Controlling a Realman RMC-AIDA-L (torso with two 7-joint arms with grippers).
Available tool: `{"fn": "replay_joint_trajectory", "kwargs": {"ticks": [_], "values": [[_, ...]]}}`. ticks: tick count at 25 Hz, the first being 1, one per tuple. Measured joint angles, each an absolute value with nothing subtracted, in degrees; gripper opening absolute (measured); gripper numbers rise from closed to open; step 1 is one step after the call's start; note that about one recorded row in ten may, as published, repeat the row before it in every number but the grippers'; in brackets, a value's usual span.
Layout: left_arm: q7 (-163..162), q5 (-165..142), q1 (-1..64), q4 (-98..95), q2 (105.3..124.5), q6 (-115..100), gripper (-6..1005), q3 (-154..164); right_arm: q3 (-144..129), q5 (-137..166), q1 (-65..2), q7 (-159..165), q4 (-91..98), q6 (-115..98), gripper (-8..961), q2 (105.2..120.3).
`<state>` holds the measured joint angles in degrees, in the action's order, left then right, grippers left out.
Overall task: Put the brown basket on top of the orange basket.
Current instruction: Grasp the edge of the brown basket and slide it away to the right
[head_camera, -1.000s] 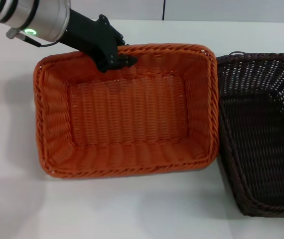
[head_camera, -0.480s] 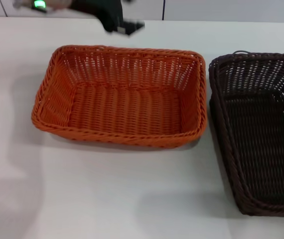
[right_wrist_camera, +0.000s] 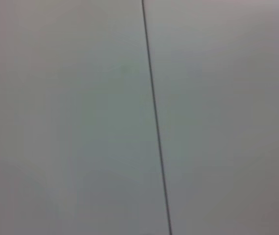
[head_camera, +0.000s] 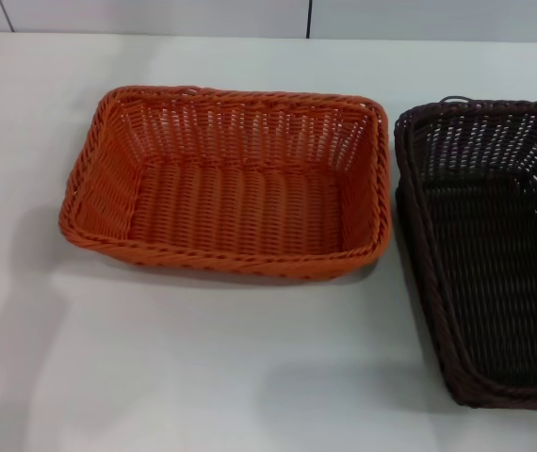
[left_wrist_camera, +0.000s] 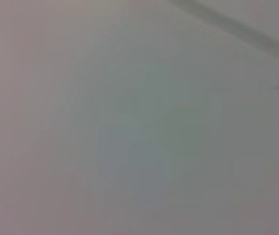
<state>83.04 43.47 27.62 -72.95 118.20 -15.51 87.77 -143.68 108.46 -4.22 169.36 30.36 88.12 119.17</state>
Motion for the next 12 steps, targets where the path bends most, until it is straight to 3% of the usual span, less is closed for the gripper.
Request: {"fn": "replay_joint_trajectory", "kwargs": {"ticks": [7, 12], "values": [[41.67, 24.59, 21.38, -54.50, 117.86, -62.82, 844, 87.06, -144.70, 114.34, -5.93, 169.36, 32.74, 92.68, 641, 119.10], [14.42, 17.81, 16.86, -40.54, 118.11, -72.48, 844, 81.53, -144.27, 125.17, -7.21, 169.36, 39.47, 93.22, 638, 118.00]]}}
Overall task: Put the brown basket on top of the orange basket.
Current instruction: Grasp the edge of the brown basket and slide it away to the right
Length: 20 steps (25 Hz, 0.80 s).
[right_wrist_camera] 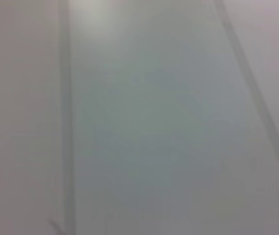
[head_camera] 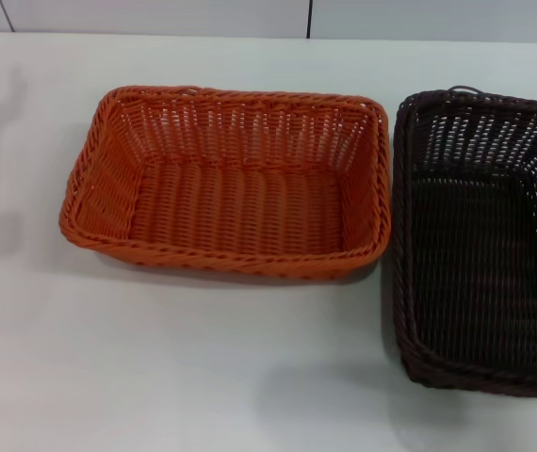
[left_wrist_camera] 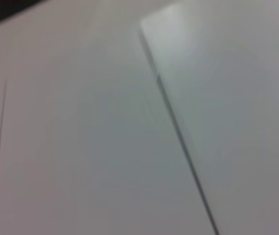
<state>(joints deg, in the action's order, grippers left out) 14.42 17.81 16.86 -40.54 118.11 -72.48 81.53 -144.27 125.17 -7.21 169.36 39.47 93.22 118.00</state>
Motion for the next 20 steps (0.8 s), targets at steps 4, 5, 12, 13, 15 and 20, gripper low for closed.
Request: {"fn": "replay_joint_trajectory", "kwargs": {"ticks": [4, 5, 12, 13, 15, 20], "values": [[12.15, 17.79, 15.76, -30.44, 118.30, -76.21, 844, 81.15, -144.54, 130.07, -6.58, 169.36, 50.77, 87.97, 635, 115.66], [12.15, 17.79, 15.76, -30.44, 118.30, -76.21, 844, 81.15, -144.50, 130.94, -6.04, 169.36, 54.06, 85.64, 635, 114.94], [14.81, 18.12, 14.61, -24.41, 118.37, -77.90, 844, 81.06, -132.20, 137.72, -3.96, 165.15, 84.01, 40.96, 630, 109.42], [15.51, 18.17, 14.74, -23.73, 118.37, -78.14, 844, 80.88, -129.18, 138.23, -3.98, 164.91, 87.30, 32.61, 629, 109.76], [15.51, 18.17, 14.74, -23.73, 118.37, -78.14, 844, 80.88, -122.06, 138.43, -4.55, 164.92, 93.67, 14.94, 628, 111.37], [16.90, 18.19, 16.48, -20.11, 118.25, -78.16, 844, 79.41, -102.41, 138.60, -10.66, 164.41, 106.22, -30.17, 625, 117.99]]}}
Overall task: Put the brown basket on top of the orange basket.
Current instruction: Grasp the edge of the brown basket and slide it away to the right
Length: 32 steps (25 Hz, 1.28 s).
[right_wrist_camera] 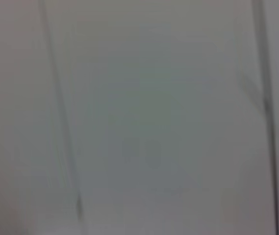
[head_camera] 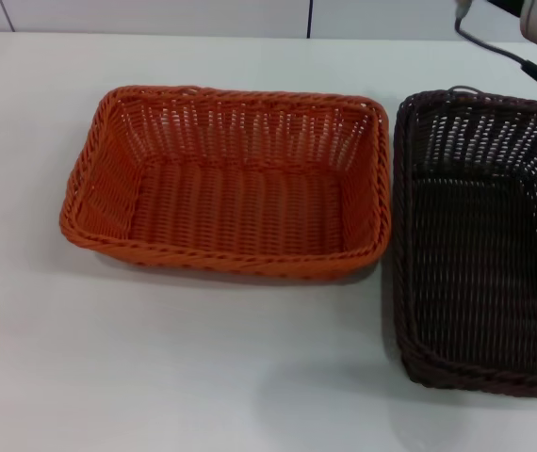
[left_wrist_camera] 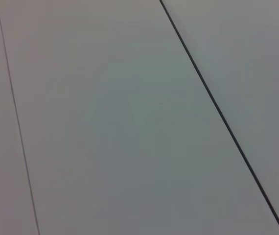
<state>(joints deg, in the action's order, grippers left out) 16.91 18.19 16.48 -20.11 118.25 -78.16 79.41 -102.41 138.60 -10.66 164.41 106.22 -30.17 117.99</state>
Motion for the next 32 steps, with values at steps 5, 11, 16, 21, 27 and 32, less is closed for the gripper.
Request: {"fn": "replay_joint_trajectory", "kwargs": {"ticks": [5, 11, 16, 21, 27, 32], "values": [[17.31, 18.17, 17.38, -17.87, 118.11, -77.69, 844, 78.51, -84.97, 132.32, -21.55, 164.37, 111.56, -66.23, 621, 118.77], [17.71, 18.14, 17.96, -17.23, 118.04, -74.98, 844, 76.45, -60.22, 116.59, -33.55, 164.25, 104.88, -101.57, 617, 117.17], [19.06, 18.07, 18.54, -17.15, 117.96, -72.51, 844, 75.17, -57.03, 116.72, -37.71, 160.95, 98.02, -118.23, 614, 114.79], [20.29, 18.01, 19.20, -17.13, 117.95, -71.02, 844, 74.44, -59.81, 120.07, -38.24, 158.35, 96.14, -121.82, 611, 113.64], [20.38, 18.11, 20.05, -17.05, 117.95, -69.38, 844, 74.30, -64.34, 124.14, -38.38, 155.79, 93.19, -123.57, 607, 113.66], [20.40, 18.14, 20.48, -17.04, 117.95, -68.61, 844, 74.16, -70.14, 126.85, -38.43, 155.15, 91.34, -123.75, 603, 113.80]]}}
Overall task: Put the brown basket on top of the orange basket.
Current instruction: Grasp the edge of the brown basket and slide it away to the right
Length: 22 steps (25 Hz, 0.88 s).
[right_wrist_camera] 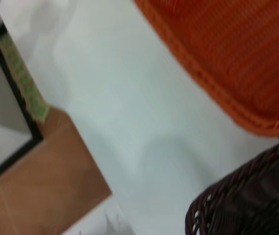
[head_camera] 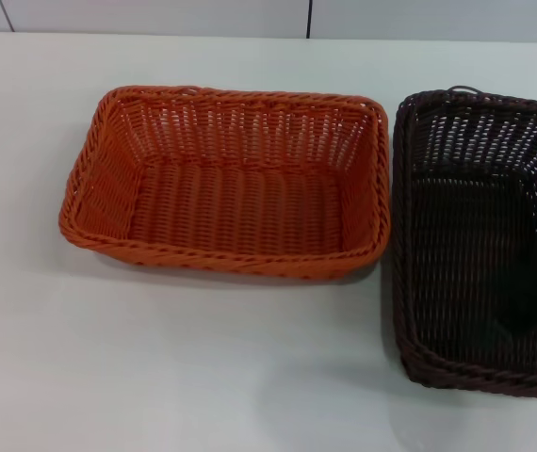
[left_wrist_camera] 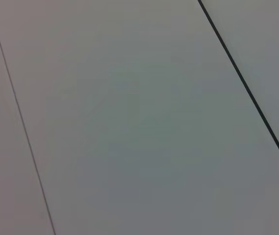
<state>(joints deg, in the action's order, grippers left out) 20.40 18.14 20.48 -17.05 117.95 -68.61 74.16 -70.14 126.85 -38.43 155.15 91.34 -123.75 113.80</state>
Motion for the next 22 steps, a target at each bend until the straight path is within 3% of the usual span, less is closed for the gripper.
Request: {"fn": "replay_joint_trajectory", "kwargs": {"ticks": [3, 9, 22], "values": [[20.41, 18.13, 20.68, -17.04, 117.94, -68.17, 844, 73.80, -73.70, 128.58, -39.03, 154.93, 88.86, -123.14, 601, 113.97], [20.44, 17.93, 20.89, -17.04, 117.94, -67.52, 844, 73.74, -77.80, 134.20, -40.55, 152.80, 84.03, -120.76, 597, 115.86], [20.48, 17.67, 21.24, -17.08, 117.95, -67.05, 844, 73.88, -85.52, 134.85, -42.92, 152.10, 72.88, -114.62, 589, 116.51]]}}
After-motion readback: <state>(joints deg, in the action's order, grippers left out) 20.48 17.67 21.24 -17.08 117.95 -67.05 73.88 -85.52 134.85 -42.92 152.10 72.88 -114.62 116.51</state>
